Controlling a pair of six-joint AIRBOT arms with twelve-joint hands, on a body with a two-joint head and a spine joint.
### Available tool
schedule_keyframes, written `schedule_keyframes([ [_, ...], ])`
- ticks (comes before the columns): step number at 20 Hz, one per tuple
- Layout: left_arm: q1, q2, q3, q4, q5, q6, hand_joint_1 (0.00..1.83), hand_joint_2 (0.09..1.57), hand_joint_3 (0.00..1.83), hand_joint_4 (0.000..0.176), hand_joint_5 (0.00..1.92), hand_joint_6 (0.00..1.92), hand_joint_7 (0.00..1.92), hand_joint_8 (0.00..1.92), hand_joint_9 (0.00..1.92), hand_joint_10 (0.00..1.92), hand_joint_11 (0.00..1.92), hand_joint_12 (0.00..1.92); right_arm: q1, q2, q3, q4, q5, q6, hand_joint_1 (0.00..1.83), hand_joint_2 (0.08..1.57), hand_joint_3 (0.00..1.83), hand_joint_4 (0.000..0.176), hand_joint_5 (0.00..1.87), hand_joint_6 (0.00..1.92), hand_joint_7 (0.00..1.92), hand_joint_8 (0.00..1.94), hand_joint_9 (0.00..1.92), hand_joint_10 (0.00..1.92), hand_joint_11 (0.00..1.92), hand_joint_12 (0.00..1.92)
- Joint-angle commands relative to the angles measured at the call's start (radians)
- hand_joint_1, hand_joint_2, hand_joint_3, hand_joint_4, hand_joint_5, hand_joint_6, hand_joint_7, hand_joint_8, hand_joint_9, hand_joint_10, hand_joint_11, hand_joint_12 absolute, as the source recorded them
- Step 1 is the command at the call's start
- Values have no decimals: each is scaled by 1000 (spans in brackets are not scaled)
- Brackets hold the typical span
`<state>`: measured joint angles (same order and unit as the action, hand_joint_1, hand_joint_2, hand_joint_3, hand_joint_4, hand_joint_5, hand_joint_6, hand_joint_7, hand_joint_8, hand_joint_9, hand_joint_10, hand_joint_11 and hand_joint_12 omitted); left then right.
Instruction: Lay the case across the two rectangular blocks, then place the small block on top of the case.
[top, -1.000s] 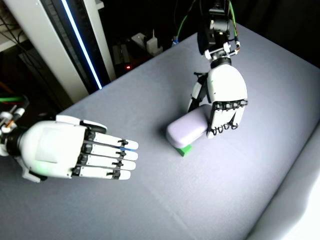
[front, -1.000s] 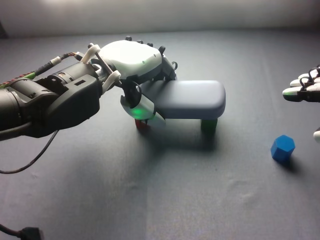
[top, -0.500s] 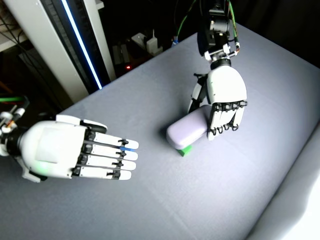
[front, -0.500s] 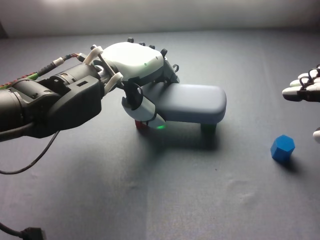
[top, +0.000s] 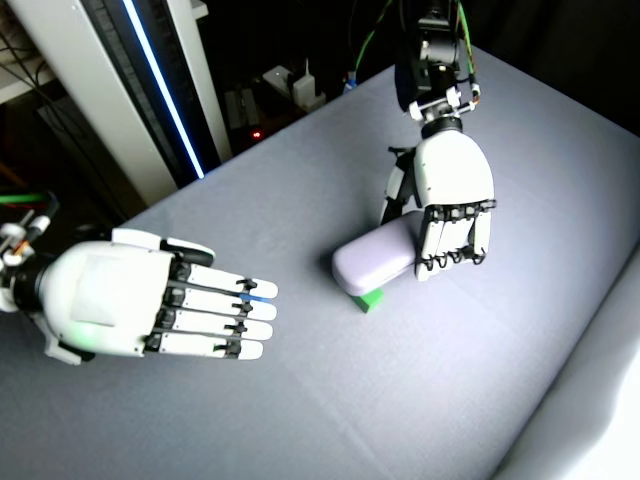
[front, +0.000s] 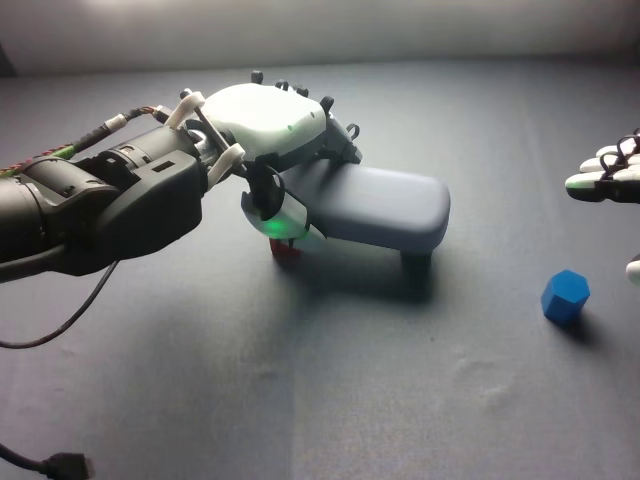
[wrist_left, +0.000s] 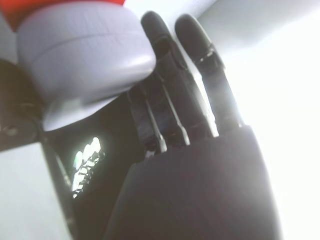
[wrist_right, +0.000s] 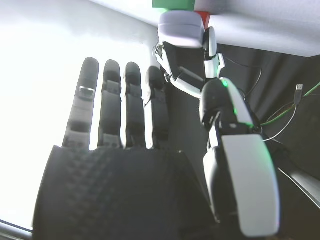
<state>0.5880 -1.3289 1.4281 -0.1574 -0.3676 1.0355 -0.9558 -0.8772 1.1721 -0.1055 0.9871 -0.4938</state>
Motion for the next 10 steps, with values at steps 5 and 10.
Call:
schedule_keyframes([
  [5,-4,27,-33,1,-147,-1,1073,795,0,0,449,0,523,0,523,1,2,1293,11,1,2,34,111,7,551,1305,0,0,409,2,356,1,316,3,5,737],
  [10,26,99,-107,-14,-244,-1,1023,804,2,63,261,0,347,0,346,0,0,1005,11,1,0,36,112,7,533,1296,0,5,406,0,353,2,314,1,0,730],
])
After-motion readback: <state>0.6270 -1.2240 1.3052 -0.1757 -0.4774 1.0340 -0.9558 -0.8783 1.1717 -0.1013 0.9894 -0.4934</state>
